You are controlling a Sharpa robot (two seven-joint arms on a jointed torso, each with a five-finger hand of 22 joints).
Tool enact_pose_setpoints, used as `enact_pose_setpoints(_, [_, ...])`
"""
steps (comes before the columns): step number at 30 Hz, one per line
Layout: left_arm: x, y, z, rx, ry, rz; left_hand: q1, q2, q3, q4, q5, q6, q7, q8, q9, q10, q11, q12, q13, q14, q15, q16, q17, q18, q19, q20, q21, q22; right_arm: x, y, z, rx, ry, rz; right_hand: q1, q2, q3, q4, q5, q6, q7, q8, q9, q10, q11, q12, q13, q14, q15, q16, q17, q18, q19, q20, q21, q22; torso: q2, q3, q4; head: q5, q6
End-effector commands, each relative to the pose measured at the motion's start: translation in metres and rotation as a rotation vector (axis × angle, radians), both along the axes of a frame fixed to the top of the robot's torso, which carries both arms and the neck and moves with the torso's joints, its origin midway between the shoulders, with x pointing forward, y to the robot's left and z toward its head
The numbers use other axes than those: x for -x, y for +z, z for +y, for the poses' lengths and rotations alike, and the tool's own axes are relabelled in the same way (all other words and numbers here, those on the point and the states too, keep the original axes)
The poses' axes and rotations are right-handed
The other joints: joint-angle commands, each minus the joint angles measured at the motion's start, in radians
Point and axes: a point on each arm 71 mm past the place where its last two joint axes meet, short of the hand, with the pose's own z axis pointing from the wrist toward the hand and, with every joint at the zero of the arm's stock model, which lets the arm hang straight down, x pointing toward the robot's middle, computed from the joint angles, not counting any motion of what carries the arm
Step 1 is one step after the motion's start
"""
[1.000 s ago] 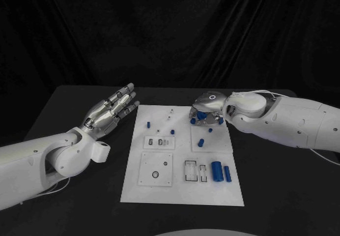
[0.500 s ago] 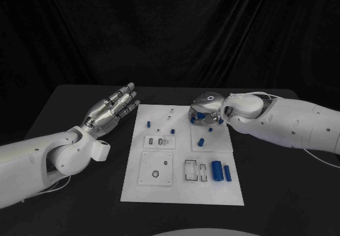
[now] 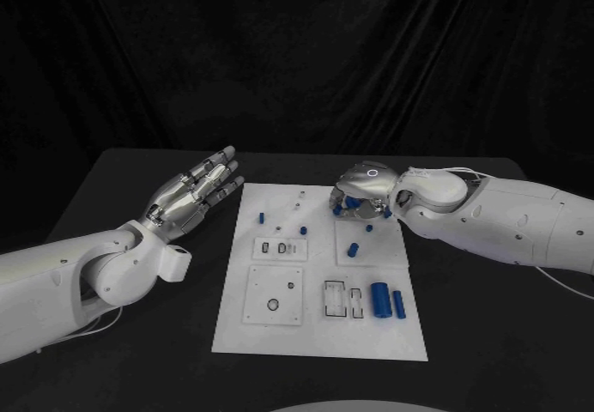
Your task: Assemble the parts on the task board
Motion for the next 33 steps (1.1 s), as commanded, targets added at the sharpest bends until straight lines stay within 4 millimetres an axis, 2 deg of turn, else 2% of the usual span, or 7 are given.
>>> enact_pose_setpoints(1, [0.0, 0.005, 0.0, 0.037, -0.001, -0.039, 0.002, 0.0, 0.007, -0.002, 0.003, 0.004, 0.005, 0.007, 0.001, 0.001, 0.007, -0.006, -0.001, -0.001, 0.008, -0.004, -0.001, 0.017, -0.001, 0.005, -0.003, -0.002, -0.002, 0.015, 0.005, -0.072, 0.001, -0.036, 0.002, 0.01, 0.0, -0.004, 0.001, 0.006, 0.004, 0.003, 0.058, 0.006, -0.001, 0.001, 0.002, 0.005, -0.003, 0.005, 0.003, 0.0, 0.003, -0.002, -0.001, 0.001, -0.001, -0.0003, -0.0008, 0.001, 0.002])
enact_pose_setpoints(8, [0.0, 0.004, -0.001, 0.036, 0.0, -0.04, 0.005, 0.0, 0.008, -0.002, 0.005, 0.005, 0.006, 0.007, 0.001, 0.001, 0.009, -0.006, -0.001, -0.001, 0.006, -0.004, -0.001, 0.018, -0.001, 0.004, -0.003, -0.002, -0.011, 0.03, 0.021, -0.063, -0.004, -0.052, -0.005, 0.005, 0.001, -0.002, -0.006, -0.005, 0.004, -0.002, 0.062, -0.002, 0.002, -0.012, -0.001, 0.006, -0.001, 0.005, 0.002, 0.0, 0.003, 0.001, -0.002, 0.002, 0.0, -0.0007, -0.0035, 0.006, 0.007])
enact_pose_setpoints(12, [-0.001, 0.004, -0.002, 0.035, -0.004, -0.038, 0.008, -0.001, 0.011, -0.002, 0.006, 0.026, 0.021, 0.013, 0.004, 0.002, 0.015, -0.006, -0.001, -0.001, 0.007, -0.004, -0.001, 0.018, -0.001, 0.005, -0.003, -0.002, -0.021, 0.031, 0.032, -0.042, -0.012, -0.047, -0.006, 0.004, 0.001, -0.002, -0.008, -0.008, 0.004, -0.003, 0.063, -0.002, 0.002, -0.013, -0.001, 0.005, -0.001, 0.003, 0.0, 0.0, 0.002, 0.001, -0.003, 0.001, -0.001, -0.0028, -0.0028, 0.007, 0.006])
enact_pose_setpoints(15, [-0.002, 0.004, -0.004, 0.036, -0.009, -0.036, 0.009, 0.0, 0.012, -0.002, 0.006, 0.039, 0.025, 0.017, 0.006, 0.002, 0.017, -0.006, -0.001, -0.001, 0.007, -0.004, -0.001, 0.018, -0.001, 0.005, -0.003, -0.002, -0.028, 0.029, 0.039, -0.028, -0.023, -0.042, -0.01, 0.002, 0.0, -0.001, -0.01, -0.01, 0.004, -0.004, 0.064, -0.001, 0.002, -0.015, 0.0, 0.006, -0.001, 0.007, 0.007, 0.0, 0.004, 0.001, -0.001, 0.005, 0.0, -0.0042, 0.0007, 0.005, 0.003])
enact_pose_setpoints(20, [-0.002, 0.003, -0.005, 0.036, -0.011, -0.036, 0.012, 0.0, 0.014, -0.003, 0.009, 0.039, 0.023, 0.018, 0.006, 0.002, 0.018, -0.006, -0.001, -0.001, 0.007, -0.004, -0.001, 0.018, -0.001, 0.005, -0.003, -0.002, -0.036, 0.023, 0.047, -0.014, -0.044, -0.037, -0.017, -0.001, -0.001, 0.002, -0.011, -0.013, 0.004, -0.006, 0.066, -0.001, 0.003, -0.018, 0.0, 0.006, 0.0, 0.007, 0.007, -0.001, 0.005, 0.002, 0.0, 0.008, 0.001, -0.0029, 0.0052, 0.006, 0.001])
enact_pose_setpoints(31, [-0.003, 0.003, -0.006, 0.037, -0.018, -0.034, 0.012, 0.0, 0.014, -0.003, 0.01, 0.038, 0.023, 0.018, 0.005, 0.002, 0.018, -0.006, -0.001, -0.001, 0.007, -0.004, -0.001, 0.018, -0.001, 0.005, -0.003, -0.002, -0.043, 0.018, 0.052, -0.013, -0.058, -0.045, -0.02, -0.002, 0.0, 0.003, -0.008, -0.018, 0.004, -0.009, 0.067, -0.002, 0.003, -0.021, 0.0, 0.006, 0.0, 0.007, 0.006, -0.001, 0.005, 0.002, 0.0, 0.008, 0.011, -0.0049, 0.0206, -0.013, 0.005])
enact_pose_setpoints(33, [-0.003, 0.003, -0.007, 0.037, -0.019, -0.033, 0.012, 0.0, 0.014, -0.003, 0.01, 0.038, 0.023, 0.018, 0.005, 0.002, 0.018, -0.006, -0.001, -0.001, 0.007, -0.004, -0.001, 0.018, -0.001, 0.005, -0.003, -0.002, -0.043, 0.018, 0.052, -0.012, -0.059, -0.045, -0.021, -0.002, 0.0, 0.003, -0.008, -0.019, 0.004, -0.009, 0.067, -0.002, 0.003, -0.022, 0.0, 0.006, 0.001, 0.007, 0.005, -0.001, 0.006, 0.002, 0.001, 0.01, 0.012, -0.0049, 0.0215, -0.014, 0.006])
